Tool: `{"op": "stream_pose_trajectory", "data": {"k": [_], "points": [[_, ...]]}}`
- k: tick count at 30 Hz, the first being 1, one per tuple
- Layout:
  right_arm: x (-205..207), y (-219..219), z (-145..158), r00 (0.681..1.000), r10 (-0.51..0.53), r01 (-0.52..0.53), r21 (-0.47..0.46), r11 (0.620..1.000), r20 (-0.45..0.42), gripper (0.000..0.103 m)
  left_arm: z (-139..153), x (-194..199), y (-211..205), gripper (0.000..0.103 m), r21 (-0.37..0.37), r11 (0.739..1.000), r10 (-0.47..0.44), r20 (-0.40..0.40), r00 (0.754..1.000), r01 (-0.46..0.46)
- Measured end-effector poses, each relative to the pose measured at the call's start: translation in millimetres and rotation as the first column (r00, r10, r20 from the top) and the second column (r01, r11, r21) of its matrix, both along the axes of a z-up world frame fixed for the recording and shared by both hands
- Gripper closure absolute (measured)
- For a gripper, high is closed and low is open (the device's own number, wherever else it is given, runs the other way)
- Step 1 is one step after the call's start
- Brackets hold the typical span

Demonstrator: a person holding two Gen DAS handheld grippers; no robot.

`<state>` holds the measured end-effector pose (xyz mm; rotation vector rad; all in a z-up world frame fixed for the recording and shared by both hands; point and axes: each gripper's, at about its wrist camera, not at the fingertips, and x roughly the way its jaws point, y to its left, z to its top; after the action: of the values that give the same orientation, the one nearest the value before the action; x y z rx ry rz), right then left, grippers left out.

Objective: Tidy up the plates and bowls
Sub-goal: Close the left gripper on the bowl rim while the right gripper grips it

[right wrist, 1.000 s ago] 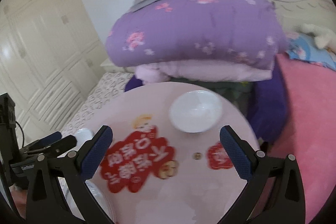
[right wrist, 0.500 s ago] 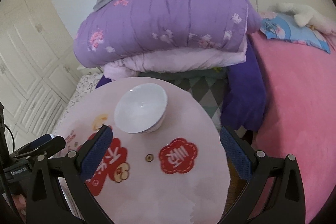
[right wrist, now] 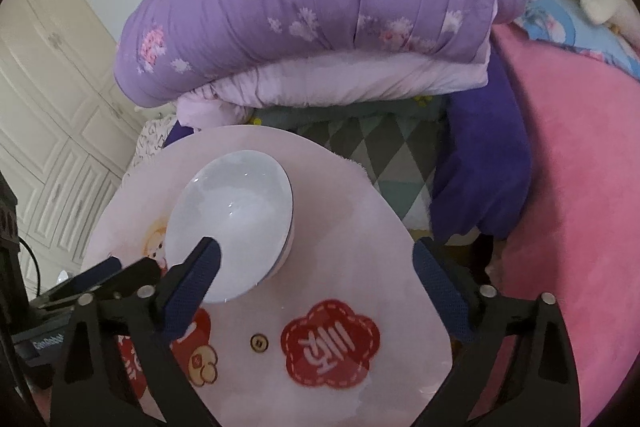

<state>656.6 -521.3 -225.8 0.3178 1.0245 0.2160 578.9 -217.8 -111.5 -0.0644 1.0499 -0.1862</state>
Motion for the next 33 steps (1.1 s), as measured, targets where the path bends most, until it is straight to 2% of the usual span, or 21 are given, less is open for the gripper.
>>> {"op": "stream_pose_trajectory", "data": {"k": [4, 6, 7, 8, 10, 12, 14, 16, 20, 23, 33], "points": [[14, 7, -10, 0.999, 0.020, -0.021, -0.010, 1.000, -0.035, 0.020, -20, 30, -7, 0.019, 0.005, 1.000, -0.002, -0.048, 0.999, 0.003], [21, 9, -18, 0.998, 0.031, -0.032, -0.002, 0.999, -0.059, 0.029, -30, 42, -9, 0.033, -0.009, 1.000, -0.001, -0.078, 0.997, 0.001], [23, 10, -21, 0.997, 0.033, -0.033, 0.001, 0.999, -0.068, 0.038, -36, 50, -10, 0.038, -0.022, 1.000, -0.002, -0.099, 0.995, 0.000], [25, 11, -26, 0.996, 0.035, -0.034, 0.009, 0.999, -0.078, 0.049, -42, 55, -11, 0.048, -0.036, 0.999, -0.006, -0.119, 0.993, 0.002], [26, 14, -30, 0.995, 0.046, -0.044, 0.024, 0.999, -0.087, 0.062, -50, 63, -11, 0.057, -0.087, 0.996, -0.025, -0.150, 0.988, 0.012], [26, 19, -31, 0.994, 0.070, -0.065, 0.056, 0.996, -0.087, 0.074, -54, 71, -13, 0.077, -0.133, 0.991, -0.049, -0.167, 0.985, 0.027], [24, 26, -28, 0.993, 0.087, -0.083, 0.060, 0.995, -0.080, 0.089, -55, 74, -14, 0.091, -0.144, 0.989, -0.067, -0.167, 0.984, 0.043], [23, 33, -24, 0.994, 0.084, -0.081, 0.039, 0.996, -0.075, 0.090, -56, 75, -16, 0.091, -0.120, 0.992, -0.055, -0.160, 0.985, 0.036], [20, 38, -21, 0.994, 0.075, -0.071, 0.047, 0.996, -0.078, 0.091, -61, 79, -8, 0.091, -0.142, 0.990, -0.038, -0.171, 0.985, 0.013], [13, 48, -14, 0.993, 0.092, -0.089, 0.035, 0.995, -0.068, 0.091, -54, 72, 0, 0.091, -0.137, 0.990, -0.035, -0.155, 0.987, 0.013], [-8, 82, 14, 0.991, 0.130, -0.129, 0.047, 0.991, -0.033, 0.091, -2, 19, 43, 0.091, -0.145, 0.989, -0.006, -0.089, 0.996, -0.008]]}}
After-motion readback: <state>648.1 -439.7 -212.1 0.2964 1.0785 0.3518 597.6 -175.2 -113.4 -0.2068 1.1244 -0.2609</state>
